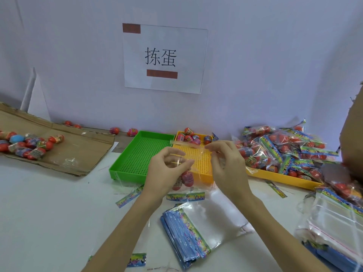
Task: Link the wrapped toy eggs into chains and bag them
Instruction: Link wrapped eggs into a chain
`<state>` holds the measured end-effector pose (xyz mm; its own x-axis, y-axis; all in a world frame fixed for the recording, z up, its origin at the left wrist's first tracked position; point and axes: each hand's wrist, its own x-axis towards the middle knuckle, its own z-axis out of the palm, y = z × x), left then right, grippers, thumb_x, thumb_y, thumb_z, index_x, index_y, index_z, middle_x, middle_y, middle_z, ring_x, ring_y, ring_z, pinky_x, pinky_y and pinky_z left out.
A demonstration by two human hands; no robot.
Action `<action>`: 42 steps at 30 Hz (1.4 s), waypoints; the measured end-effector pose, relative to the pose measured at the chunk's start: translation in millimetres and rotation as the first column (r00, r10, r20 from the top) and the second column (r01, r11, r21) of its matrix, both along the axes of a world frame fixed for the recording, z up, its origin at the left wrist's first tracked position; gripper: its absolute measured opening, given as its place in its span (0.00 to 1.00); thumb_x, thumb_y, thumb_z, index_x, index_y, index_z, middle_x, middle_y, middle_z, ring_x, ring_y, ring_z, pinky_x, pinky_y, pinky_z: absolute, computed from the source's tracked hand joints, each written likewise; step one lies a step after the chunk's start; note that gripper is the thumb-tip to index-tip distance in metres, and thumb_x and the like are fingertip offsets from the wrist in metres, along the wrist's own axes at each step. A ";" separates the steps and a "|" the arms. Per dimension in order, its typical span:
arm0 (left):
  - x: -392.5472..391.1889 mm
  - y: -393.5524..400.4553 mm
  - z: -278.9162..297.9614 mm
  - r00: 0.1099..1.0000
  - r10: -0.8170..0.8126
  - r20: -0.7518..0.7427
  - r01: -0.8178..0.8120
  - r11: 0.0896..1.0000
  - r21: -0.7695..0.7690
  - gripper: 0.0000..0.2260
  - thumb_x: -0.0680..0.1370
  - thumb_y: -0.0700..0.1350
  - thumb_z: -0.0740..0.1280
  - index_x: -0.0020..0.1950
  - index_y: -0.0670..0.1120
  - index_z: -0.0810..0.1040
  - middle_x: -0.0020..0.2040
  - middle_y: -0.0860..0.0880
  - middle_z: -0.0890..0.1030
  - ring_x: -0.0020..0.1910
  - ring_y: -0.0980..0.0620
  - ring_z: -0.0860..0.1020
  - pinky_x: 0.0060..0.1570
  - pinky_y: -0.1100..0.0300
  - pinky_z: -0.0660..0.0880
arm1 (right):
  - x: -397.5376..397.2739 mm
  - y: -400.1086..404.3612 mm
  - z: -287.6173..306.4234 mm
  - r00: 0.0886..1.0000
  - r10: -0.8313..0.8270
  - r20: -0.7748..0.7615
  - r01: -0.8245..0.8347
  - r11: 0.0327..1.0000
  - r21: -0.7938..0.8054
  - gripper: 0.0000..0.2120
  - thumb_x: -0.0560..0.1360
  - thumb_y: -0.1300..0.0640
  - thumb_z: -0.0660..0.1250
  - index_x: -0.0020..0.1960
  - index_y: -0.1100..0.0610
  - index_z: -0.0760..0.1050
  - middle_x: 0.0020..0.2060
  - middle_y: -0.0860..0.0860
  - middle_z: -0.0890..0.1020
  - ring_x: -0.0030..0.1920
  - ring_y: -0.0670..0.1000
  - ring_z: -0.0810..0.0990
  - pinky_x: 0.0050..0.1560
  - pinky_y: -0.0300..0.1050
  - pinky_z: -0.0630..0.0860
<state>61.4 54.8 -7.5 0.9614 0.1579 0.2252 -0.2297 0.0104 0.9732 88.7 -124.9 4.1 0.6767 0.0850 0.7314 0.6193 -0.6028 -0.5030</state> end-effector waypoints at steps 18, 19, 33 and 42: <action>10.5 8.8 -10.5 0.999 0.032 -0.043 -0.034 0.999 -0.042 0.02 0.79 0.43 0.75 0.48 0.48 0.84 0.42 0.49 0.89 0.39 0.54 0.86 0.40 0.61 0.81 | 145.3 47.8 -10.5 0.860 -0.170 -0.481 -0.190 0.769 -0.611 0.33 0.83 0.52 0.64 0.83 0.46 0.52 0.83 0.58 0.48 0.82 0.65 0.48 0.80 0.64 0.54; 10.4 8.8 -10.2 0.999 0.025 -0.044 -0.027 0.999 -0.041 0.01 0.79 0.42 0.75 0.48 0.47 0.85 0.42 0.49 0.89 0.39 0.54 0.86 0.40 0.61 0.82 | 146.2 47.4 -11.6 0.873 -0.184 -0.452 -0.165 0.760 -0.628 0.31 0.83 0.54 0.63 0.83 0.48 0.57 0.82 0.59 0.55 0.81 0.64 0.55 0.79 0.61 0.57; 8.2 8.1 -6.1 0.998 0.004 -0.059 -0.004 1.000 0.007 0.05 0.76 0.45 0.78 0.49 0.46 0.85 0.41 0.47 0.88 0.44 0.48 0.88 0.51 0.46 0.85 | 67.6 5.9 1.6 0.926 0.008 -0.377 -0.022 0.999 -0.032 0.17 0.73 0.48 0.77 0.56 0.54 0.76 0.56 0.49 0.77 0.51 0.45 0.81 0.47 0.34 0.79; 4.9 4.6 -5.2 0.996 -0.077 -0.050 0.078 0.997 0.019 0.11 0.73 0.44 0.80 0.54 0.49 0.85 0.46 0.53 0.89 0.48 0.54 0.87 0.47 0.59 0.84 | 4.3 2.4 -8.2 0.923 0.265 -0.279 -0.072 0.832 0.551 0.10 0.79 0.48 0.68 0.54 0.52 0.85 0.47 0.48 0.87 0.51 0.49 0.86 0.54 0.50 0.84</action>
<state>66.2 59.4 -12.7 0.9805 0.0781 0.1803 -0.1813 0.0057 0.9834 93.0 -122.5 -4.1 0.8947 -0.1073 0.4336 0.4254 -0.0920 -0.9003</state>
